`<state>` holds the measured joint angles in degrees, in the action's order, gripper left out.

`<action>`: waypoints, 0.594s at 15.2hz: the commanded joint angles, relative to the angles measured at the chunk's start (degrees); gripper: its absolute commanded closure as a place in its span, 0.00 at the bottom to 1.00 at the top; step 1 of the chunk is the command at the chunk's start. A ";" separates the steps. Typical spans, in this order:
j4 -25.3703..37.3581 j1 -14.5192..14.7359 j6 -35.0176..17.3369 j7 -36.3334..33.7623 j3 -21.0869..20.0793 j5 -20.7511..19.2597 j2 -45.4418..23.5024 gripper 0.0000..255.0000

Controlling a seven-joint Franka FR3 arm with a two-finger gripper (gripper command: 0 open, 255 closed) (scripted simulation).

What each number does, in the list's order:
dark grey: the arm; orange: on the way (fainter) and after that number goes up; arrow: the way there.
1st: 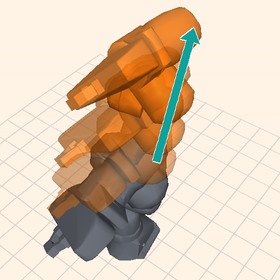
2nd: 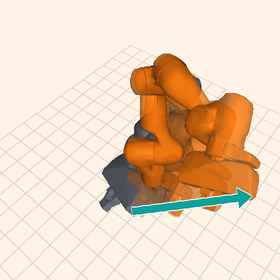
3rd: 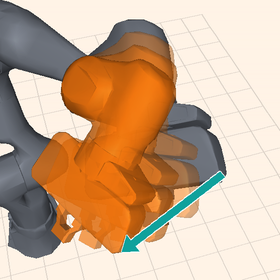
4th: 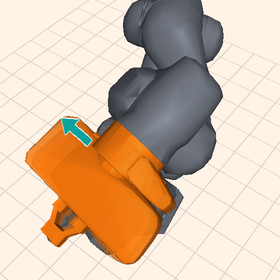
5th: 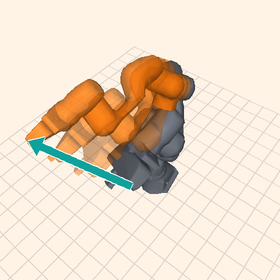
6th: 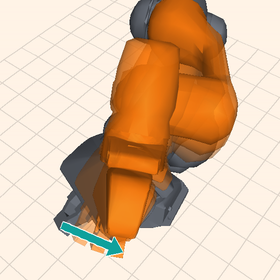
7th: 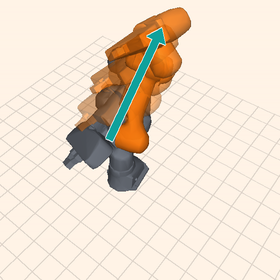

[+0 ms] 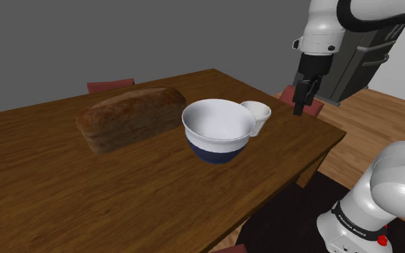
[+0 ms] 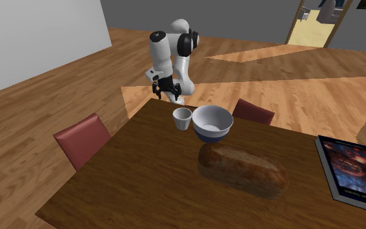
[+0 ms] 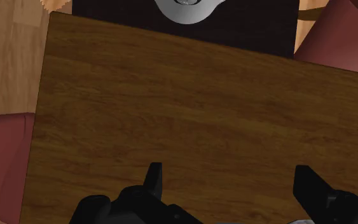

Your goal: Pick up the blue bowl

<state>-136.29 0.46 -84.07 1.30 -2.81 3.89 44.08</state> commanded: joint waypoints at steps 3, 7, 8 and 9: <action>2.05 0.37 -0.44 -3.24 -1.65 2.80 -2.71 0.00; 6.80 0.95 -1.51 -9.51 -4.66 7.85 -8.55 0.00; 8.12 1.07 -1.81 -11.04 -5.36 8.99 -10.09 0.00; 9.50 1.17 -2.12 -12.56 -6.03 10.08 -11.65 0.00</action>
<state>-128.45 1.54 -85.96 -9.60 -8.15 12.77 34.23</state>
